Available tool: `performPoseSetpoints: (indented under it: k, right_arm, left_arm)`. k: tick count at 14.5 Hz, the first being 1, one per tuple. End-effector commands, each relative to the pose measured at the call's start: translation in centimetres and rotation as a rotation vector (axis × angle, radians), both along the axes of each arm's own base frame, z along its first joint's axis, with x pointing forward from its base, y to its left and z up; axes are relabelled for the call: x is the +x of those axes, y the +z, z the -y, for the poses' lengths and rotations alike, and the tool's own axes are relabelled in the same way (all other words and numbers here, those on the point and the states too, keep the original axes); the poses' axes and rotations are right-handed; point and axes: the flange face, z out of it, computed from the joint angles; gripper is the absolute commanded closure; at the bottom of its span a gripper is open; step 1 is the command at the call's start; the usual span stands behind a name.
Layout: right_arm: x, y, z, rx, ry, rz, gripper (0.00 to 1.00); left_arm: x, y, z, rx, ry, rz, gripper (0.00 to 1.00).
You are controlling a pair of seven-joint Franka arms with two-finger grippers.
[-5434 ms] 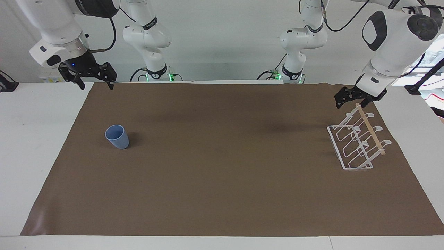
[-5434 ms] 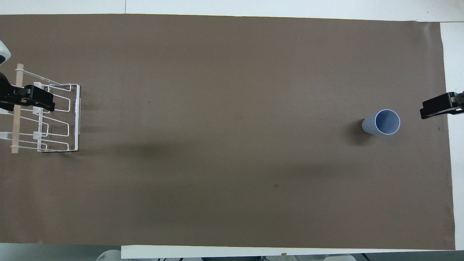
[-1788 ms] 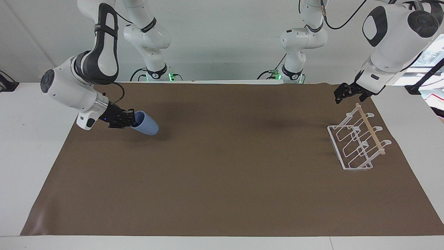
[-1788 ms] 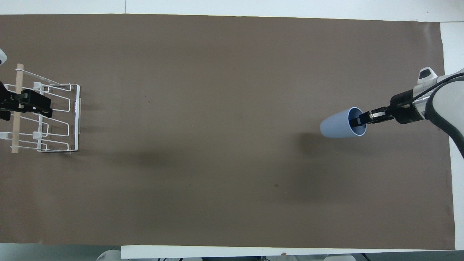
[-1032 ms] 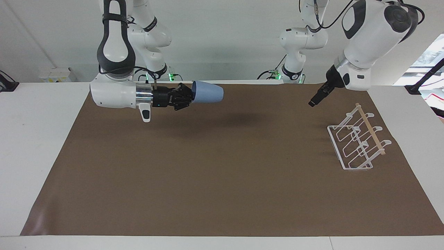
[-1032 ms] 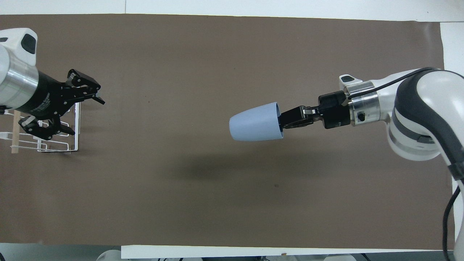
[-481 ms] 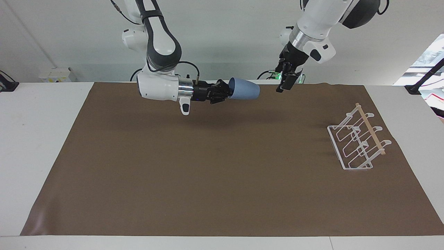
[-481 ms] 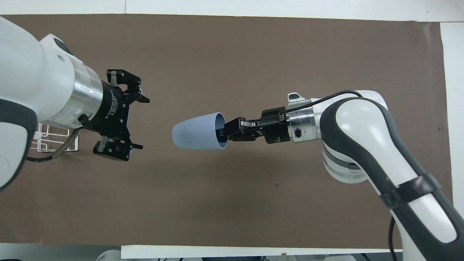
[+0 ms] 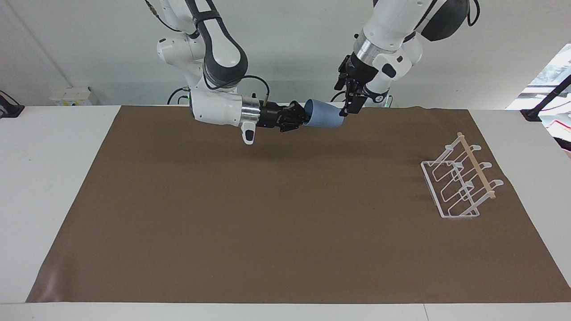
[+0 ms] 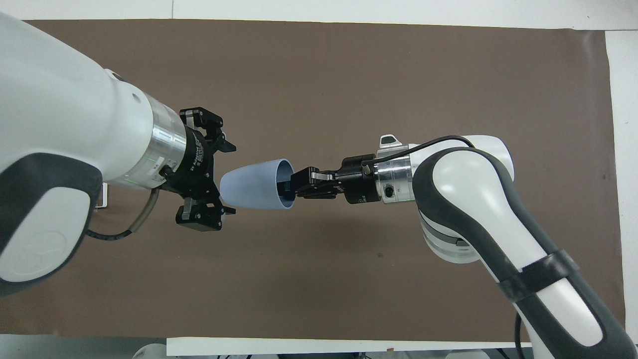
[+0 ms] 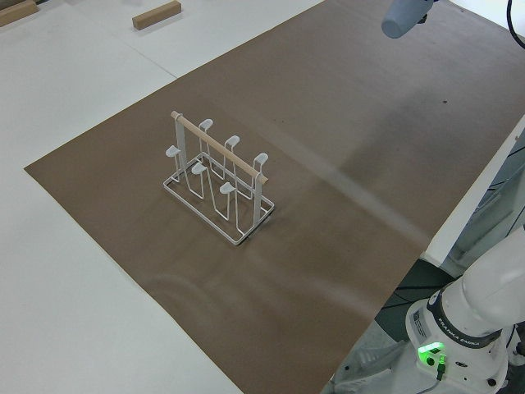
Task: Hang cup on cup holder
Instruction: 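Grasp the cup's base with the left gripper from the right gripper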
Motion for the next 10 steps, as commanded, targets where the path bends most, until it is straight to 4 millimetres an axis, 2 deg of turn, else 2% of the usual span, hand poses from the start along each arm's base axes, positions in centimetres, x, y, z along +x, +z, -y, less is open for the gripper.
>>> performPoseSetpoints:
  k: [1,6,10]
  right_arm:
    - [-0.9,0.1,-0.7,-0.01,-0.034,-0.009,1.0]
    - [-1.0,0.2,-1.1,-0.01,-0.033,-0.013,1.0]
    - [-1.0,0.2,-1.1,-0.011,-0.032,-0.012,1.0]
  left_arm:
    - [-2.2,-2.2,0.2,-0.018,0.019,0.02,0.0]
    - [-2.0,-5.7,0.4,-0.012,0.027,0.018,0.0]
    - [-1.6,-7.1,-0.2,-0.007,0.043,0.016,0.0]
